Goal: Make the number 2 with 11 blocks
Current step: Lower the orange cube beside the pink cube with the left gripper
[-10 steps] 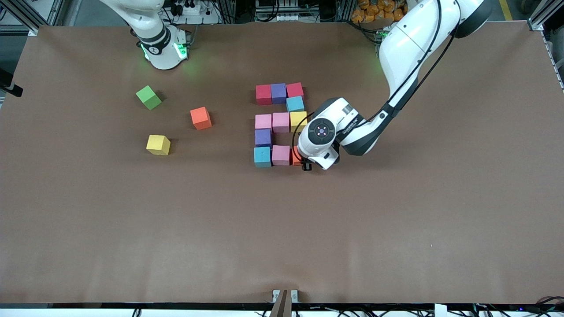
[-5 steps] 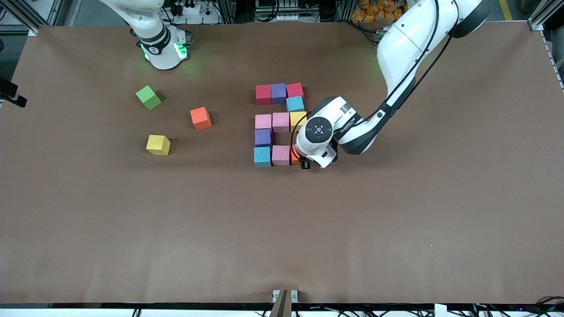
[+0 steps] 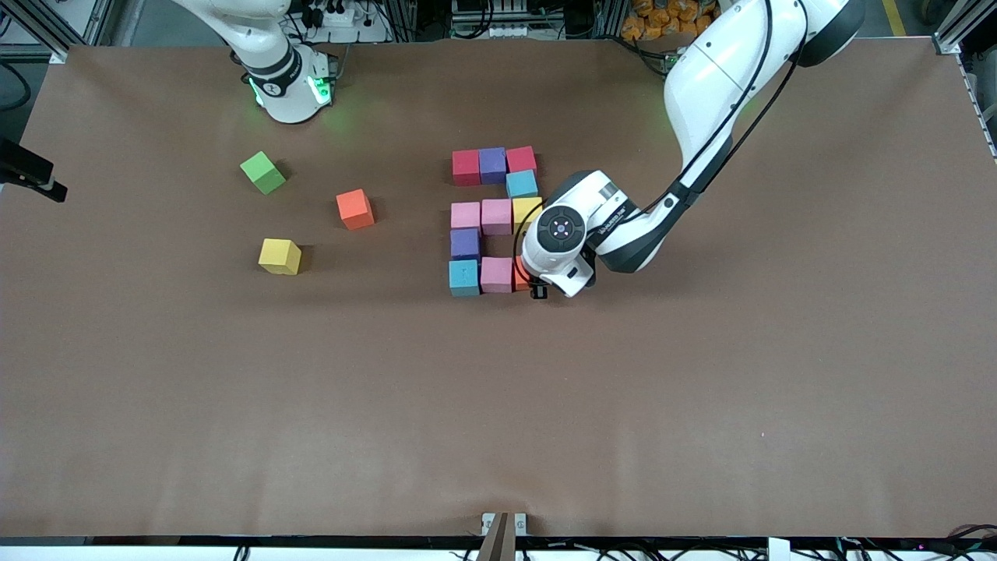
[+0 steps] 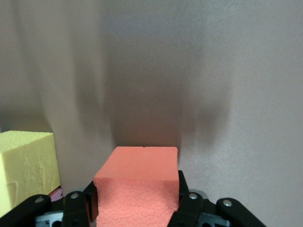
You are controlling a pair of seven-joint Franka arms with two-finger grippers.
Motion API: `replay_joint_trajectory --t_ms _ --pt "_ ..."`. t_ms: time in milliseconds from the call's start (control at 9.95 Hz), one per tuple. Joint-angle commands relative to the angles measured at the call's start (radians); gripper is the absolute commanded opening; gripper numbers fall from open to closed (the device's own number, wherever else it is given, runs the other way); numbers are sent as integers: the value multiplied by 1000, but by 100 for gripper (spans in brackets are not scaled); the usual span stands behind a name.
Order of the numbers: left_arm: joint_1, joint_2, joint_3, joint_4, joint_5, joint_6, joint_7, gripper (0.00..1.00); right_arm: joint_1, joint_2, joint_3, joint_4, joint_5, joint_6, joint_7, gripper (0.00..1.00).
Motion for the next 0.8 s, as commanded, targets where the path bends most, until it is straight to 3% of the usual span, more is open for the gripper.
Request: replay_joint_trajectory --t_ms 0,703 --pt "-22 8 22 29 -3 -19 -9 0 -9 -1 0 3 13 4 10 100" --pt "-40 8 31 37 -8 -17 -8 0 -29 -4 -15 17 18 -2 10 100"
